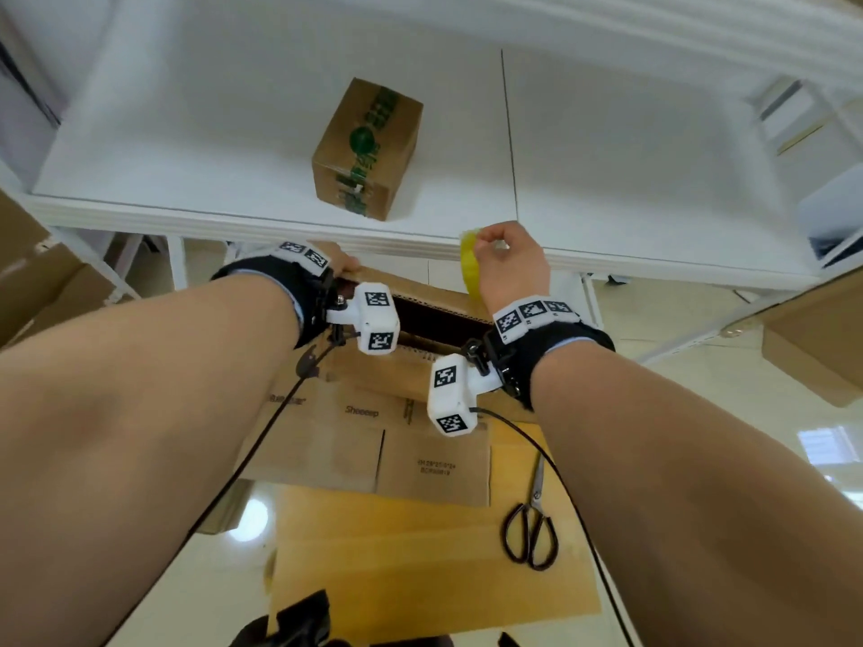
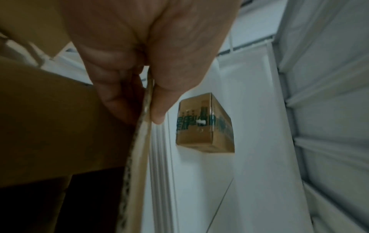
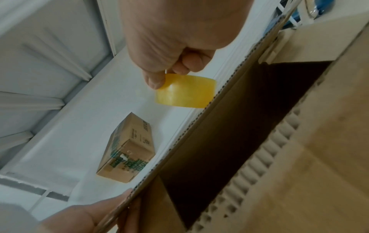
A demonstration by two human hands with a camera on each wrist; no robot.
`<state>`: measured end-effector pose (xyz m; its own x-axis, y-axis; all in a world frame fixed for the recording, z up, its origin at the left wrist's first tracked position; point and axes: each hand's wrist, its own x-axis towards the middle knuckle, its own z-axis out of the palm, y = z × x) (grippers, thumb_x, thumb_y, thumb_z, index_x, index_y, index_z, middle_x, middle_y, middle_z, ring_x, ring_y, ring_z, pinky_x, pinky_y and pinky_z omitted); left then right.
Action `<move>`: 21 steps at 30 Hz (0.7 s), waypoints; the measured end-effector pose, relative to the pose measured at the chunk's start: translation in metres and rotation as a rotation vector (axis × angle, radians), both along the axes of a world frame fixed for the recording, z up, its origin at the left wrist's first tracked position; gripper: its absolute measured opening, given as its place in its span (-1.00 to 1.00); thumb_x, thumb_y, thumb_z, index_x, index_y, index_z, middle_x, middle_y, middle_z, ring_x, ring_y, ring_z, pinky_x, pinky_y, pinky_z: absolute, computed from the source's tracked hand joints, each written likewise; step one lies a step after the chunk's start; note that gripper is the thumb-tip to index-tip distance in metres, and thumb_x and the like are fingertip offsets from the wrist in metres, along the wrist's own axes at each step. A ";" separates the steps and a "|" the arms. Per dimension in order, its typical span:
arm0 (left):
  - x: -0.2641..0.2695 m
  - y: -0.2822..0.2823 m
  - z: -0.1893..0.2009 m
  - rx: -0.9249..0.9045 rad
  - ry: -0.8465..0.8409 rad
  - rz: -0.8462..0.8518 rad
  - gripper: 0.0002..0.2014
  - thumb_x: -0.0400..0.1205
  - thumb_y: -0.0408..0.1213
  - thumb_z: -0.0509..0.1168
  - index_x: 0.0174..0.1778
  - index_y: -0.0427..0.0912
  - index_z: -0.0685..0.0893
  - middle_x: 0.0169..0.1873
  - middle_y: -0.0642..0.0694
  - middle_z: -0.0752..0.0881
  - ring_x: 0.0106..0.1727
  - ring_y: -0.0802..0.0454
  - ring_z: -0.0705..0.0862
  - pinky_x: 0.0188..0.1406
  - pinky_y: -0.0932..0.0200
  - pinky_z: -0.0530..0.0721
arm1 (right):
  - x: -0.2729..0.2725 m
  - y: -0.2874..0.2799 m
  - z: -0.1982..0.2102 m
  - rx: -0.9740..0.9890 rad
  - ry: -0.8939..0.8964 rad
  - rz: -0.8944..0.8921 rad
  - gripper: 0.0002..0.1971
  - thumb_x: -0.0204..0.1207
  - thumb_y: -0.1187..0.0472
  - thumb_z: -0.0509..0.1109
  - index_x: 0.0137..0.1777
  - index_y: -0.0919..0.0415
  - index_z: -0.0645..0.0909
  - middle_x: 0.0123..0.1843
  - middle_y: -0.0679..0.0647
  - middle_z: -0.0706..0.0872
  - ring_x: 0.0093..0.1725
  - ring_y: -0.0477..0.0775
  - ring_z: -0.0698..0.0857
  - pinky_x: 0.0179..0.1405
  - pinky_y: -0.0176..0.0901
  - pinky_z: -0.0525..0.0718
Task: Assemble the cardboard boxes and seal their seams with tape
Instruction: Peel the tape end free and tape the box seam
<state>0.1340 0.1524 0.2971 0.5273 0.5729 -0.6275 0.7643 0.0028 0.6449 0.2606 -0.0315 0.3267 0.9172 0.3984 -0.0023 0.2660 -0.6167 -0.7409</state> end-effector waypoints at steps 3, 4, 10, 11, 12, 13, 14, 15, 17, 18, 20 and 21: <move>0.007 0.006 -0.010 0.106 -0.044 0.020 -0.58 0.67 -0.22 0.30 0.45 -0.20 0.53 0.38 -0.18 0.58 0.17 -0.09 0.66 0.07 0.20 0.69 | 0.000 0.009 -0.003 -0.004 -0.021 -0.021 -0.92 0.69 0.11 0.29 0.04 -0.02 0.61 -0.27 -0.21 0.60 -0.38 -0.23 0.55 -0.50 -0.36 0.36; 0.007 0.006 -0.007 0.165 -0.056 0.021 -0.62 0.63 -0.17 0.35 0.38 -0.10 0.59 0.31 -0.14 0.62 0.22 -0.12 0.64 0.19 0.14 0.63 | 0.000 0.012 -0.004 -0.006 -0.035 -0.018 -0.92 0.70 0.11 0.27 0.05 -0.03 0.60 -0.28 -0.21 0.60 -0.39 -0.22 0.55 -0.51 -0.36 0.36; 0.009 0.002 -0.016 0.383 -0.182 -0.151 -0.80 0.52 0.11 0.39 -0.05 0.13 0.72 0.18 -0.05 0.64 0.13 -0.05 0.62 0.26 0.04 0.58 | 0.000 0.020 -0.018 -0.069 -0.090 0.043 -0.84 0.72 0.19 0.18 0.12 -0.04 0.58 -0.30 -0.21 0.57 -0.38 -0.25 0.52 -0.49 -0.35 0.37; 0.007 0.001 -0.018 0.401 -0.194 -0.241 -0.68 0.51 0.25 0.32 -0.01 0.14 0.72 0.15 -0.02 0.67 0.16 -0.04 0.62 0.28 0.00 0.58 | 0.001 0.019 -0.020 -0.084 -0.096 0.050 -0.83 0.72 0.21 0.17 0.10 -0.04 0.57 -0.31 -0.21 0.56 -0.39 -0.25 0.51 -0.50 -0.34 0.36; 0.006 0.001 -0.018 0.423 -0.189 -0.334 -0.52 0.45 0.44 0.21 0.06 0.20 0.71 0.15 0.00 0.68 0.19 -0.03 0.61 0.30 -0.06 0.57 | 0.004 0.019 -0.021 -0.096 -0.094 0.049 -0.82 0.71 0.24 0.16 0.08 -0.04 0.55 -0.33 -0.22 0.55 -0.40 -0.24 0.51 -0.51 -0.32 0.35; 0.004 0.001 -0.017 0.446 -0.184 -0.432 -0.34 0.35 0.61 0.07 0.14 0.28 0.67 0.20 0.02 0.68 0.26 -0.02 0.58 0.33 -0.12 0.55 | 0.007 0.017 -0.023 -0.107 -0.088 0.044 -0.80 0.71 0.26 0.15 0.08 -0.04 0.55 -0.34 -0.22 0.54 -0.41 -0.21 0.51 -0.52 -0.30 0.34; 0.003 0.001 -0.016 0.450 -0.174 -0.517 -0.16 0.22 0.72 -0.04 0.25 0.32 0.62 0.30 0.03 0.64 0.36 -0.03 0.53 0.39 -0.18 0.50 | 0.009 0.016 -0.027 -0.121 -0.077 0.038 -0.79 0.70 0.27 0.13 0.10 -0.02 0.55 -0.34 -0.20 0.54 -0.42 -0.18 0.51 -0.52 -0.29 0.34; 0.002 0.000 -0.014 0.438 -0.162 -0.588 0.00 0.13 0.76 -0.10 0.39 0.30 0.53 0.42 0.01 0.55 0.47 -0.06 0.43 0.48 -0.23 0.40 | 0.010 0.014 -0.031 -0.132 -0.062 0.028 -0.79 0.70 0.27 0.13 0.13 0.00 0.56 -0.33 -0.18 0.56 -0.42 -0.14 0.52 -0.53 -0.27 0.34; 0.003 -0.003 -0.006 0.408 -0.105 -0.753 0.23 0.02 0.78 -0.07 0.63 0.20 0.21 0.63 -0.03 0.24 0.64 -0.11 0.15 0.59 -0.28 0.16 | 0.010 0.011 -0.039 -0.142 -0.030 -0.003 -0.80 0.73 0.23 0.14 0.17 0.01 0.56 -0.31 -0.14 0.58 -0.43 -0.10 0.54 -0.53 -0.27 0.36; 0.004 -0.006 0.000 0.398 -0.067 -0.836 0.29 0.00 0.77 -0.02 0.67 0.20 0.02 0.68 -0.01 0.08 0.68 -0.10 0.01 0.61 -0.31 0.08 | 0.010 0.011 -0.042 -0.141 -0.013 -0.017 -0.81 0.74 0.20 0.14 0.19 0.00 0.56 -0.32 -0.16 0.56 -0.42 -0.11 0.54 -0.52 -0.26 0.37; 0.007 -0.016 0.006 0.384 0.023 -0.947 0.32 0.02 0.71 0.15 0.65 0.27 -0.24 0.69 0.04 -0.12 0.69 -0.09 -0.19 0.59 -0.41 -0.03 | 0.010 0.011 -0.046 -0.140 0.005 -0.022 -0.82 0.75 0.16 0.15 0.21 -0.02 0.56 -0.34 -0.21 0.52 -0.42 -0.14 0.52 -0.48 -0.22 0.38; 0.008 -0.021 0.006 0.387 0.074 -0.982 0.33 0.03 0.64 0.25 0.63 0.30 -0.31 0.69 0.05 -0.17 0.68 -0.09 -0.25 0.57 -0.45 -0.08 | 0.010 0.012 -0.047 -0.144 0.009 -0.016 -0.82 0.75 0.15 0.15 0.22 -0.02 0.56 -0.35 -0.21 0.51 -0.42 -0.15 0.51 -0.44 -0.19 0.40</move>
